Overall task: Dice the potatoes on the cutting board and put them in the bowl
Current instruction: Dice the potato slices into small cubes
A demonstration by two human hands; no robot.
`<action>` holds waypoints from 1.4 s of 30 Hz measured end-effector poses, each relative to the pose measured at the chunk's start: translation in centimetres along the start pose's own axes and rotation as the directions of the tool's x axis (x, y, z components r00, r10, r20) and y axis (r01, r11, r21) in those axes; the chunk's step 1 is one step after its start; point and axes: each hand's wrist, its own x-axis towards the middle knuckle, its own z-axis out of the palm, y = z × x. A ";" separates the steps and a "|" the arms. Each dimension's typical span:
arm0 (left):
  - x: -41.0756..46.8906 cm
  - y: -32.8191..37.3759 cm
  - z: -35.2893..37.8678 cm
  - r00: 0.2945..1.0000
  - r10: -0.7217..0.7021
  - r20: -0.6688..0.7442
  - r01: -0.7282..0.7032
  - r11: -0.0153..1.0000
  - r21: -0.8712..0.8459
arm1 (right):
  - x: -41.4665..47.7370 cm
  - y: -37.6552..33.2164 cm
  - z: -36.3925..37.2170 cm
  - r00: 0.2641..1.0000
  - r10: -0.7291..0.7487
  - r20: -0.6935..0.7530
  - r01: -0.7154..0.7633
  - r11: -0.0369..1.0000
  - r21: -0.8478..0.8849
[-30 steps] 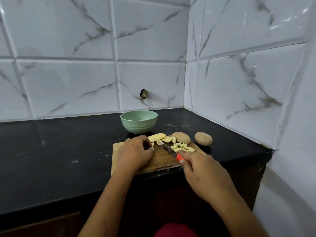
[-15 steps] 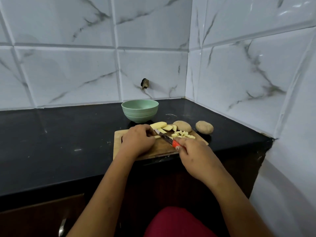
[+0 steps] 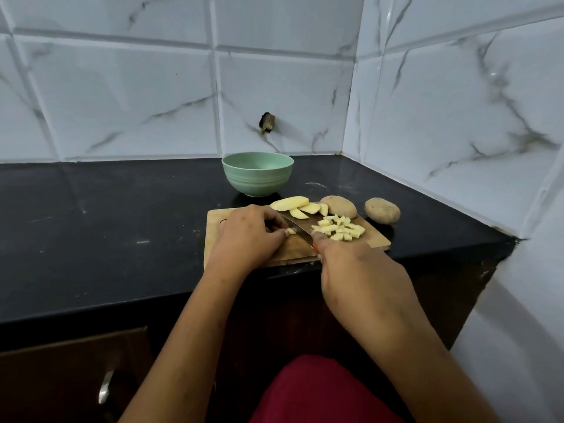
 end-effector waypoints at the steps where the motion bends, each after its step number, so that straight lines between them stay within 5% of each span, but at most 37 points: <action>1: 0.0 -0.1 0.1 1.000 -0.001 -0.008 0.001 1.000 -0.001 | 0.1 -0.5 0.0 0.999 0.012 0.032 -0.010 0.998 -0.057; 8: -0.1 0.0 0.1 0.999 0.001 -0.034 -0.001 1.000 -0.003 | 0.8 -2.0 0.3 0.996 0.038 0.082 -0.024 0.986 -0.162; 18: -0.6 0.1 -0.3 0.991 -0.012 -0.133 0.008 1.000 -0.029 | -0.1 -0.3 0.2 1.000 0.002 0.028 -0.004 0.995 0.098; 25: -0.8 -0.1 -0.5 0.992 -0.026 -0.124 0.009 0.991 -0.133 | 0.8 -1.4 0.4 0.991 0.008 0.132 -0.004 1.000 -0.028; 34: -0.8 -0.2 -0.3 0.986 -0.035 -0.164 0.009 0.987 -0.159 | 0.3 -1.2 0.9 1.000 0.017 0.001 -0.017 1.000 0.017; 39: -0.9 -0.4 -0.1 0.978 -0.001 -0.211 -0.030 0.989 -0.144 | 0.0 -2.1 0.3 0.984 0.019 0.180 -0.014 0.999 -0.029; 42: -0.8 -0.8 0.3 0.966 0.018 -0.258 -0.052 0.991 -0.127 | 0.4 -2.6 0.5 0.988 -0.010 0.156 0.020 0.998 -0.062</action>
